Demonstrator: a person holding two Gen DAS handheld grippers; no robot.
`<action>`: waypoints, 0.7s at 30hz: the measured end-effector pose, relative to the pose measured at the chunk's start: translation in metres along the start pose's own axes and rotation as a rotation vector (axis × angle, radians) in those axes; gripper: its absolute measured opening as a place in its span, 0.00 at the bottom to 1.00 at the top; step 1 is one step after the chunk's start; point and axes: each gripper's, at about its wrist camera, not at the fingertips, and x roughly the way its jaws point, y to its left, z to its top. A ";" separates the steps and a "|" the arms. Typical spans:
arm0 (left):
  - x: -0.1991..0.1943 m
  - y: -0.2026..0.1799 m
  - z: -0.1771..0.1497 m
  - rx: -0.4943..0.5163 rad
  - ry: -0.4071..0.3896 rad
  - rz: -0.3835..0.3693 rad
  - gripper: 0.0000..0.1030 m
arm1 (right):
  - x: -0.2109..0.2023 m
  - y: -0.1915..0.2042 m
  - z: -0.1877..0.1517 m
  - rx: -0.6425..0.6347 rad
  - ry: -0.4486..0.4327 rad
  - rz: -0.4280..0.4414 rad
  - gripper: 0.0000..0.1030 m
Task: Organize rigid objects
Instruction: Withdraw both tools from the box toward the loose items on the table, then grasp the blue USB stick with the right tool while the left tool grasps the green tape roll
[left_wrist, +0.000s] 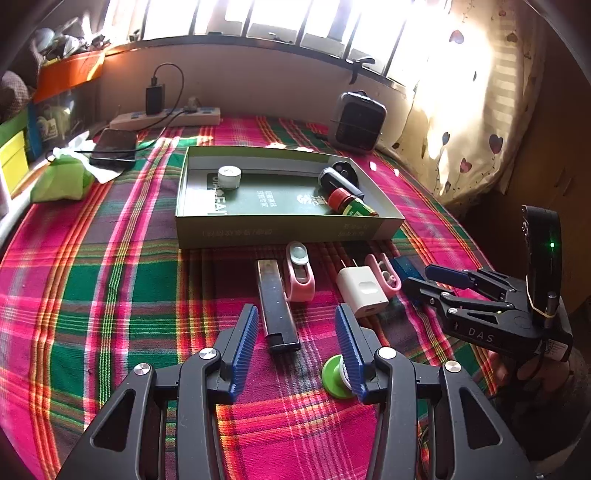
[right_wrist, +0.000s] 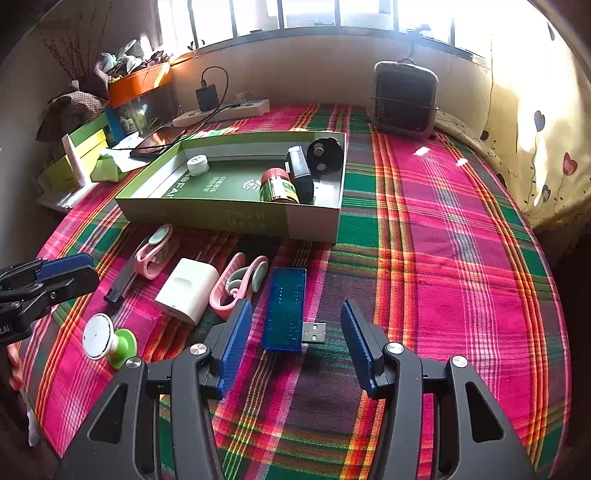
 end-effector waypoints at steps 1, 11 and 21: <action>0.000 -0.001 -0.001 0.000 0.001 -0.002 0.41 | 0.003 0.000 0.001 -0.003 0.009 -0.002 0.50; -0.005 -0.004 -0.008 0.000 0.008 -0.006 0.41 | 0.016 0.005 0.006 -0.048 0.047 -0.010 0.50; -0.008 -0.009 -0.008 0.004 0.006 -0.013 0.41 | 0.017 0.006 0.008 -0.069 0.046 -0.013 0.35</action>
